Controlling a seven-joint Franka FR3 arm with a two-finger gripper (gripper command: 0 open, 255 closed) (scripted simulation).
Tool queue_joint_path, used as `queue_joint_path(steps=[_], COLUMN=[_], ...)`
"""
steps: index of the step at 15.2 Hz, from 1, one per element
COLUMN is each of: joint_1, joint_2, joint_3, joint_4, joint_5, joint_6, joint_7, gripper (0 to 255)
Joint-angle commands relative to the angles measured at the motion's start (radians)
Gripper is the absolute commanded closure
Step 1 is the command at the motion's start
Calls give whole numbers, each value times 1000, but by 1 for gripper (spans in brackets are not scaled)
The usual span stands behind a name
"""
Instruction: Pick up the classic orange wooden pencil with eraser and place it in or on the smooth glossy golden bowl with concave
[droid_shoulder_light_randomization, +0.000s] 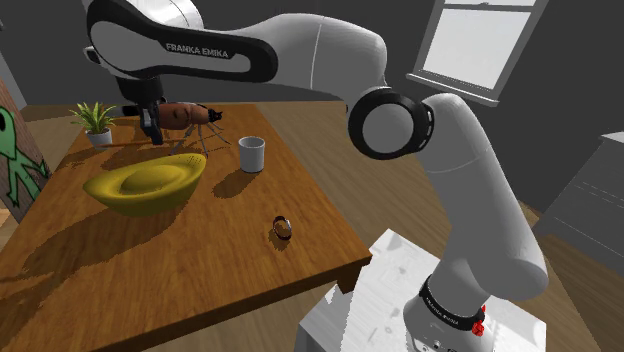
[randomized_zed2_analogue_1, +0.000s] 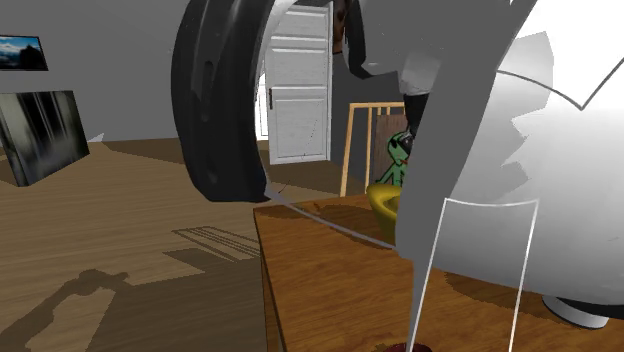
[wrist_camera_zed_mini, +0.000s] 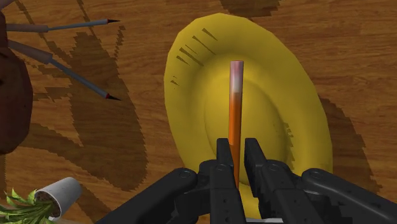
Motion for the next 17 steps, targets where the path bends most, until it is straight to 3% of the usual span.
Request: queue_joint_path(steps=[1,12,17], joint_1=[-7,-44,-45], joint_2=[-8,-49,-50], joint_3=[2,5,5], joint_4=[-42,-262,-272], joint_5=[0,-4,-4], joint_6=[32,203,212], joint_7=[9,54,56], gripper=[255,255,255])
